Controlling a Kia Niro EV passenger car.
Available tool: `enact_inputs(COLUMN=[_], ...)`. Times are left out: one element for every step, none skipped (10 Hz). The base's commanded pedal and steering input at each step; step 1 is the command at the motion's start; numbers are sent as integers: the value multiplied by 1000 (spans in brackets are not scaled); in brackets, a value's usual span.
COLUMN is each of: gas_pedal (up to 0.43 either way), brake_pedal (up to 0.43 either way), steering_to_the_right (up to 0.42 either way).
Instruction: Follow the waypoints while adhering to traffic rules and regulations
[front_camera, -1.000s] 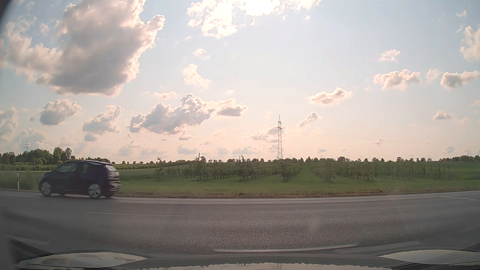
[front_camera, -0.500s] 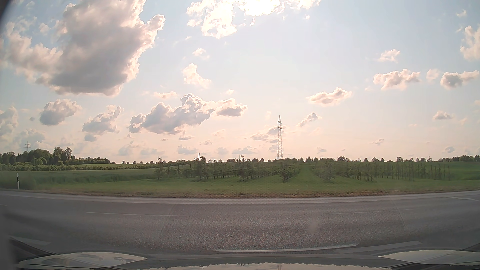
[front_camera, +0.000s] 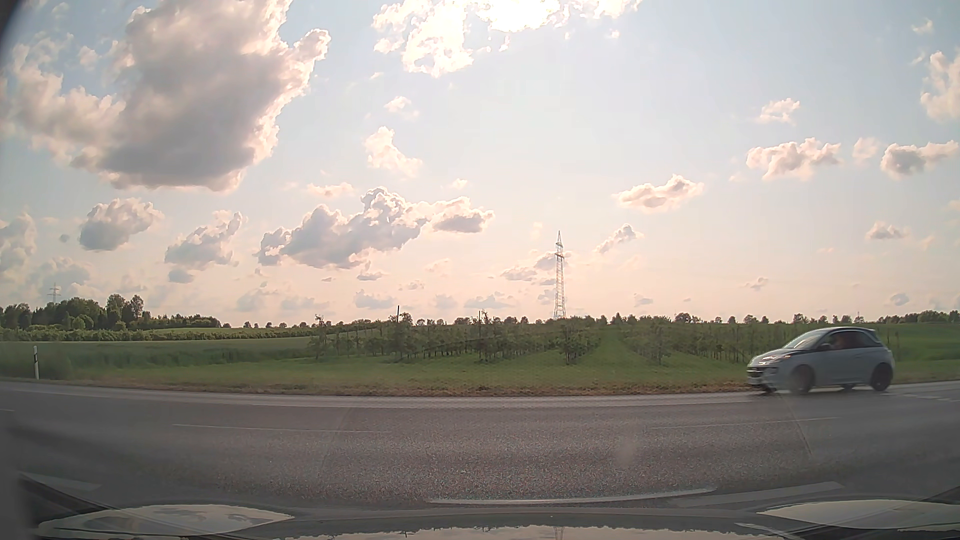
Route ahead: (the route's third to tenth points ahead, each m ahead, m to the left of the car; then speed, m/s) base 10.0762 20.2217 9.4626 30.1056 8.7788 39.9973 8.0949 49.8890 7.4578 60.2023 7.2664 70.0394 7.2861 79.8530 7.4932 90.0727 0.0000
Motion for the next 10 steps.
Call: enact_inputs(gas_pedal=[0, 0, 0, 0, 0, 0, 0, 0, 0, 0], brake_pedal=[366, 366, 366, 372, 372, 366, 366, 396, 451, 470], steering_to_the_right=[0, 0, 0, 0, 0, 0, 0, 0, 0, 0])
